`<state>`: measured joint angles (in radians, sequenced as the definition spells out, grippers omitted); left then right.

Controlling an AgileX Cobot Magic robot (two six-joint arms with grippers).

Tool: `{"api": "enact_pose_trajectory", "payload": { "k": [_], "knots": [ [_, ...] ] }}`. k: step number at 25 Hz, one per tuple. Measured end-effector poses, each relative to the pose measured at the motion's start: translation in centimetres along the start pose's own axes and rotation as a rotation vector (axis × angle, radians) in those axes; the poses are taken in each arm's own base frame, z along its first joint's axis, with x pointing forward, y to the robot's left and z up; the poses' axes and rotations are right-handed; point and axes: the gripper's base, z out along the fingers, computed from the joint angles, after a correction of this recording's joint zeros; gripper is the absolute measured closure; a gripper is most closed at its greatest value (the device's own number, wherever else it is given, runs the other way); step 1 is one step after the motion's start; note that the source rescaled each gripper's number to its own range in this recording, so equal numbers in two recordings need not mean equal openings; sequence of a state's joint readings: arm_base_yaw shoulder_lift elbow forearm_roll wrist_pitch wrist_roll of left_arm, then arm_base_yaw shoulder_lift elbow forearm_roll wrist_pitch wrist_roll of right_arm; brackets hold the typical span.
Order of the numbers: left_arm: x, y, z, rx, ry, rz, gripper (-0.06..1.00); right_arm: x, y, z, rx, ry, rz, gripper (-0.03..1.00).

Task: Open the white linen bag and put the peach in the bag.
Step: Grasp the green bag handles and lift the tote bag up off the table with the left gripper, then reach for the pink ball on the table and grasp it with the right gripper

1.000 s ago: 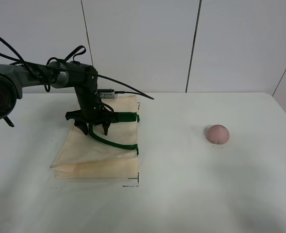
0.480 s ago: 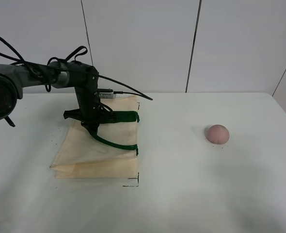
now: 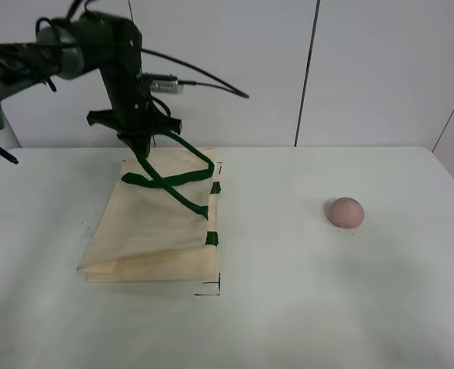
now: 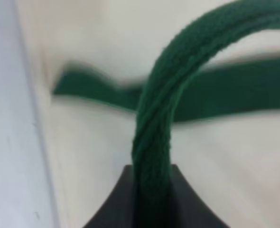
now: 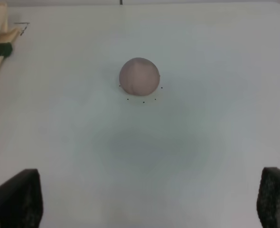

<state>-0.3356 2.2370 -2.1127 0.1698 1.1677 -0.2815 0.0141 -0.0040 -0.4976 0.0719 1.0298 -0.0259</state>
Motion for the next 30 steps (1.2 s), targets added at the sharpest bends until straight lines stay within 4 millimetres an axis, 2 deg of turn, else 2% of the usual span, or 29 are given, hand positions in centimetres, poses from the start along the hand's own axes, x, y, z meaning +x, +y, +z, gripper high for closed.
{"api": "enact_pose_trajectory", "payload": {
  "k": [2,4,8,11,15,18,23,26,30],
  "knots": [
    [-1.2,0.2,-3.5,0.033,-0.109,0.026,0.94,0.0,0.0,0.0,-0.001,0.000,0.000,-0.03],
    [-1.5,0.4,-6.7,0.076,-0.184,0.025,0.94,0.0,0.0,0.0,-0.001,0.000,0.000,-0.03],
    [-0.7,0.9,-12.4,0.162,-0.294,0.048,0.94,0.0,0.0,0.0,-0.001,0.000,0.000,-0.03],
    [0.2,1.5,-15.9,0.197,-0.363,0.050,0.94,0.0,0.0,0.0,-0.001,0.000,0.000,-0.03],
    [1.0,2.2,-18.6,0.212,-0.417,0.047,0.94,-0.8,0.0,0.6,0.000,0.050,0.004,-0.03],
    [1.3,2.2,-19.2,0.223,-0.425,0.048,0.94,-3.1,-0.1,2.6,0.000,0.155,0.014,-0.03],
    [1.9,2.1,-18.1,0.215,-0.375,0.082,0.94,-8.4,-0.5,9.4,0.003,0.316,0.009,-0.03],
    [2.0,2.0,-17.2,0.208,-0.345,0.094,0.94,-11.2,-0.8,15.1,-0.001,0.412,-0.007,-0.03],
    [2.0,2.0,-17.1,0.206,-0.341,0.096,0.94,-13.2,-1.3,24.4,-0.018,0.583,-0.008,-0.03]
  ]
}}
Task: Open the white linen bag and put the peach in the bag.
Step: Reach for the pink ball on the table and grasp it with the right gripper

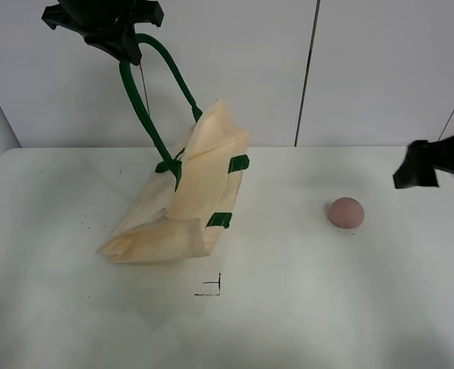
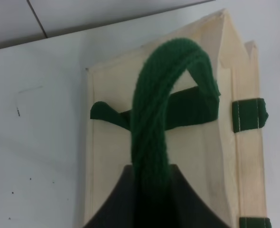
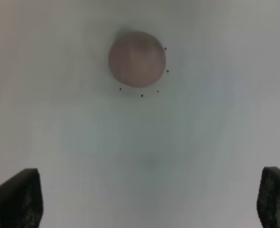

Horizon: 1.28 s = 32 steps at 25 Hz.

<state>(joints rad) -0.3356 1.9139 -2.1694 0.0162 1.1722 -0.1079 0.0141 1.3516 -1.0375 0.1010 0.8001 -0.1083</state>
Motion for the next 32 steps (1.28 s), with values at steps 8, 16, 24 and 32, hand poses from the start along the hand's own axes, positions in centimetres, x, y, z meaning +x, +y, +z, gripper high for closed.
{"api": "enact_pose_trajectory", "payload": {
  "k": [8,16,24,32],
  "knots": [
    [0.0,0.0,0.0,-0.002,0.001,0.001,0.94,-7.0,0.8,13.3,-0.031,0.245,-0.070,-0.03],
    [0.0,0.0,0.0,-0.002,0.001,0.001,0.94,-4.6,0.4,22.0,0.003,0.440,-0.053,-0.03],
    [0.0,0.0,0.0,-0.002,0.001,0.001,0.94,-4.2,0.2,23.7,0.015,0.432,-0.048,0.24],
    [0.0,0.0,0.0,-0.005,0.001,0.005,0.94,-5.5,0.4,22.0,-0.003,0.393,-0.067,0.96]
  ]
}}
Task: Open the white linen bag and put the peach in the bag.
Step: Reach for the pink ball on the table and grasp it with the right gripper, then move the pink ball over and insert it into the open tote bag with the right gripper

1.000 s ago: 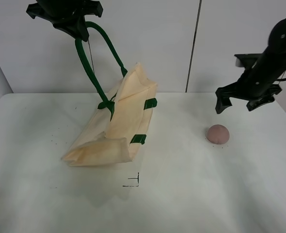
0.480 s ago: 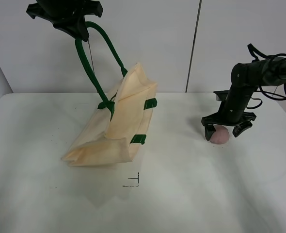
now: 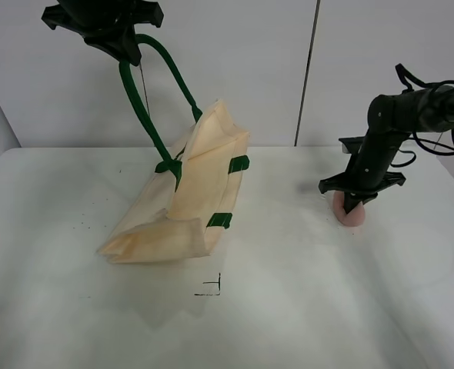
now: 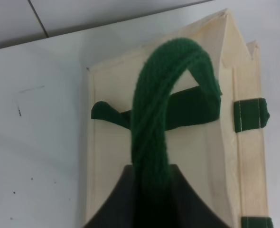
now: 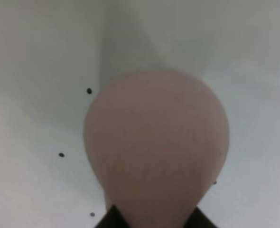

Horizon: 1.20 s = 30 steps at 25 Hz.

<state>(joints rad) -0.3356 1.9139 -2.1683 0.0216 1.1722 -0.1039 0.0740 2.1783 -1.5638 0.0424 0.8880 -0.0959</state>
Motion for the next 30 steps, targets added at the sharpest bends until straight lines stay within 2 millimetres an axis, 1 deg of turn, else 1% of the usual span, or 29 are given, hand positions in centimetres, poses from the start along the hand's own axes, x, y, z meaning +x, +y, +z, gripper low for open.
{"api": "enact_pose_trajectory", "payload": {
  "k": [1,3,7,8,9,10,12,13,14,16,18,21,22,23,25,26,30],
  "knots": [
    [0.0,0.0,0.0,-0.003,0.000,0.005,0.94,-0.3,0.1,-0.9,-0.010,-0.014,-0.011,0.96],
    [0.0,0.1,0.0,-0.008,-0.001,0.006,0.94,-1.2,0.6,-3.7,-0.051,-0.075,-0.027,0.97],
    [0.0,0.1,0.0,-0.011,-0.001,0.009,0.94,-2.8,2.0,-11.2,-0.179,-0.233,-0.034,0.97],
    [0.0,0.1,0.0,-0.011,-0.001,0.009,0.94,-2.8,2.0,-11.2,-0.179,-0.233,-0.034,0.97],
    [0.0,0.1,0.0,-0.011,-0.001,0.010,0.94,-3.1,2.5,-13.1,-0.214,-0.274,-0.038,0.97],
    [0.0,0.1,-0.1,-0.011,-0.003,0.011,0.94,-3.3,3.1,-14.7,-0.253,-0.314,-0.047,0.97],
    [0.0,0.1,-0.5,-0.010,-0.010,0.011,0.94,-3.7,4.7,-17.0,-0.315,-0.370,-0.082,0.97],
    [0.0,0.1,-0.8,-0.009,-0.018,0.011,0.94,-4.0,6.9,-18.5,-0.366,-0.415,-0.132,0.97],
    [0.0,0.1,-1.2,-0.010,-0.024,0.012,0.94,-4.1,8.2,-18.9,-0.385,-0.430,-0.159,0.97],
    [0.0,0.2,-1.9,-0.010,-0.039,0.013,0.94,-3.9,10.9,-19.2,-0.411,-0.449,-0.207,0.97],
    [0.0,0.2,-2.4,-0.011,-0.050,0.014,0.94,-3.7,13.8,-18.8,-0.438,-0.450,-0.257,0.97],
    [0.0,0.2,-2.6,-0.011,-0.053,0.014,0.94,-3.7,17.5,-17.0,-0.465,-0.440,-0.309,0.97],
    [0.0,0.2,-2.6,-0.011,-0.053,0.014,0.94,-3.9,18.5,-16.0,-0.471,-0.436,-0.317,0.97],
    [0.0,0.2,-2.6,-0.011,-0.053,0.014,0.94,-3.9,18.5,-16.0,-0.471,-0.436,-0.317,0.97],
    [0.0,0.2,-2.6,-0.013,-0.054,0.014,0.94,-4.0,20.2,-13.8,-0.477,-0.415,-0.333,0.97],
    [0.0,0.2,-2.6,-0.013,-0.054,0.014,0.94,-4.2,21.5,-11.3,-0.474,-0.394,-0.336,0.97],
    [0.0,0.2,-2.6,-0.013,-0.054,0.014,0.94,-4.1,23.5,-7.7,-0.470,-0.359,-0.352,0.97]
  ]
}}
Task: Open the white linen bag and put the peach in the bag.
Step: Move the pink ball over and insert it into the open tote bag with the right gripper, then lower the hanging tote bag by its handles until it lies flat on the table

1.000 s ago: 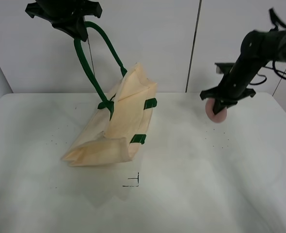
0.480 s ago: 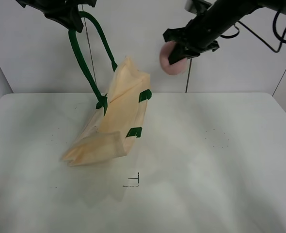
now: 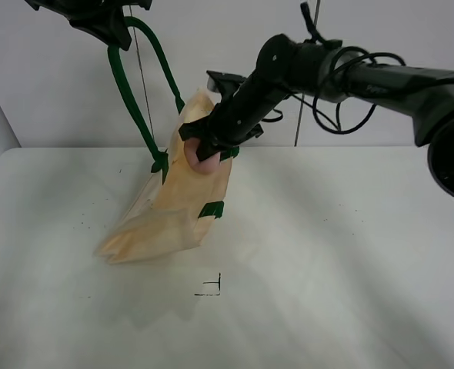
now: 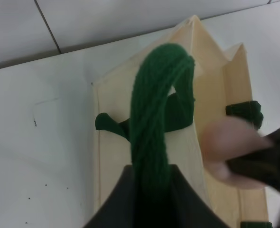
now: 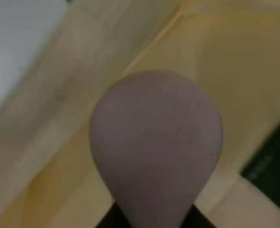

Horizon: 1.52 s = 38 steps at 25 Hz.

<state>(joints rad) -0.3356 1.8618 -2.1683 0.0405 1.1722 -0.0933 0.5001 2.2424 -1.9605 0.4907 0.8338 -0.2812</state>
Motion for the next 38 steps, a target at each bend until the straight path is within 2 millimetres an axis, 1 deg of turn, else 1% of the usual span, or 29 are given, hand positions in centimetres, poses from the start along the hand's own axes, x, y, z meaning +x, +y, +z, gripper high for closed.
{"api": "enact_pose_trajectory", "payload": {
  "k": [2,3,4,6,7,8,9,10,11,13,16,19,22,24,26,29,33,35,38],
  "knots": [
    [0.0,0.0,0.0,0.000,0.000,0.000,0.94,0.4,0.3,1.2,-0.005,0.010,-0.006,0.96],
    [0.0,0.0,0.0,0.000,0.000,0.000,0.94,0.5,0.4,1.6,-0.008,0.012,-0.008,0.93],
    [0.0,0.0,0.0,0.000,0.000,0.000,0.94,0.5,0.5,1.8,-0.009,0.008,-0.007,0.85],
    [0.0,0.0,0.0,0.000,0.000,0.000,0.94,0.5,0.6,1.9,-0.010,0.001,-0.007,0.57],
    [0.0,0.0,0.0,0.000,0.000,0.000,0.94,0.5,0.6,1.9,-0.009,-0.001,-0.007,0.34],
    [0.0,0.0,0.0,0.000,0.000,0.000,0.94,0.5,0.6,1.9,-0.009,-0.002,-0.009,0.21],
    [0.0,0.0,0.0,0.000,0.000,0.000,0.94,0.5,0.6,1.9,-0.009,-0.002,-0.009,0.21],
    [0.0,0.0,0.0,0.000,0.000,0.000,0.94,0.5,0.6,1.9,-0.007,0.000,-0.012,0.05],
    [0.0,0.0,0.0,0.000,0.000,0.000,0.94,0.5,0.6,1.9,-0.007,0.000,-0.012,0.05],
    [0.0,0.0,0.0,0.000,0.000,0.000,0.94,0.5,0.5,1.8,0.000,0.005,-0.020,0.00],
    [0.0,0.0,0.0,0.001,0.000,0.000,0.94,0.7,0.5,1.5,0.016,0.064,-0.046,-0.03],
    [0.0,0.0,0.0,0.001,0.000,0.000,0.94,0.7,0.2,0.2,0.079,0.149,-0.067,-0.03],
    [0.0,0.0,0.0,0.001,0.000,0.000,0.94,0.2,-1.0,-1.7,0.204,0.212,-0.051,-0.03],
    [0.0,0.0,0.0,0.002,0.000,-0.001,0.94,0.0,-2.7,-3.0,0.287,0.240,-0.013,-0.03],
    [0.0,0.0,0.0,0.005,0.000,-0.001,0.94,-0.1,-4.4,-4.0,0.328,0.249,0.028,-0.03],
    [0.0,-0.1,0.0,0.007,0.001,-0.002,0.94,0.0,-7.6,-5.4,0.368,0.241,0.097,-0.03],
    [0.0,-0.1,0.0,0.008,0.001,-0.002,0.94,0.6,-12.6,-7.8,0.416,0.229,0.201,-0.03],
    [0.0,-0.1,0.0,0.008,0.001,-0.002,0.94,1.2,-15.5,-9.4,0.447,0.218,0.261,-0.03],
    [0.0,-0.1,0.0,0.010,0.001,-0.003,0.94,2.1,-18.9,-11.6,0.488,0.202,0.335,-0.03]
  ]
}}
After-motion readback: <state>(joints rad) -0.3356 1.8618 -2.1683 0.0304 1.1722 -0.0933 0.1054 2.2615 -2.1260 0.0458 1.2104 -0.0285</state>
